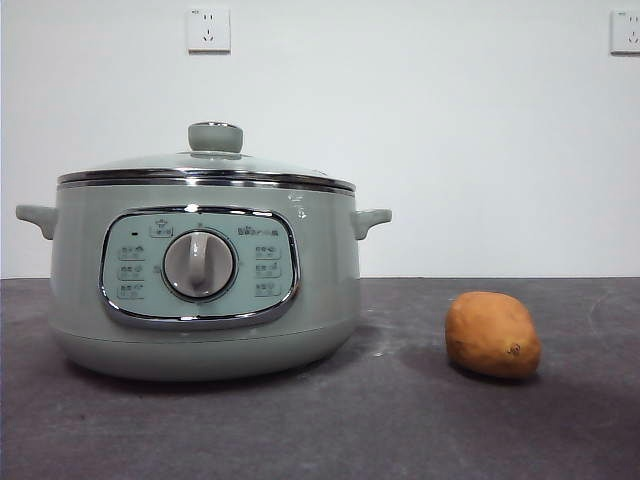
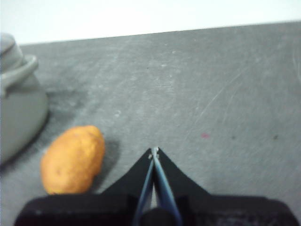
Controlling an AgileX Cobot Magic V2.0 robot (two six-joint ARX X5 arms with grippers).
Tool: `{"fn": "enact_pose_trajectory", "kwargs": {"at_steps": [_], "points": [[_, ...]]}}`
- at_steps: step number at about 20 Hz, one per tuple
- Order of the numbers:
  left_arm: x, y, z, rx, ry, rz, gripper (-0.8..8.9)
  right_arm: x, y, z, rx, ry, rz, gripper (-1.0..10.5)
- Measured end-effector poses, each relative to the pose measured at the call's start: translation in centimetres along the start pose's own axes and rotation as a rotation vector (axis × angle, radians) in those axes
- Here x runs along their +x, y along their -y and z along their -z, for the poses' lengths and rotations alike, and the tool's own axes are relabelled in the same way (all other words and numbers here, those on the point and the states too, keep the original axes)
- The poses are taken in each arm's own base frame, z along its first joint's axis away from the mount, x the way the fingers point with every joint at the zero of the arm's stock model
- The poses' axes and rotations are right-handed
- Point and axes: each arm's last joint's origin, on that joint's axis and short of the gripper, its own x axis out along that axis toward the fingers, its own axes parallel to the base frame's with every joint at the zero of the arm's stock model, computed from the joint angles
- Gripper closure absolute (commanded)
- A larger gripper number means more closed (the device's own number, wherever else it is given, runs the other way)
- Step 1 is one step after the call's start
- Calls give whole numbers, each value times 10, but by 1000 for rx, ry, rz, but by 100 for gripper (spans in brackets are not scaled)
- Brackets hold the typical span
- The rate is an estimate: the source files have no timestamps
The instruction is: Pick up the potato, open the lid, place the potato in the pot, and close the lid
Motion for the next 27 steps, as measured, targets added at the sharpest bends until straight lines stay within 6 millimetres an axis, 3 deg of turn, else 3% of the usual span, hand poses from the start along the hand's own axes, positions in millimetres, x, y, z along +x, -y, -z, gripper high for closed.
{"fn": "enact_pose_trajectory", "kwargs": {"at_steps": [10,20,27], "points": [[-1,7,-1,-537,-47,240,815,0,0,0,674,2,3,946],[-1,8,-2,-710,-73,261,815,0,0,0,766,0,0,946],[-2,9,-15,-694,43,348,819,-1,-2,-1,766,-31,-63,950]]}}
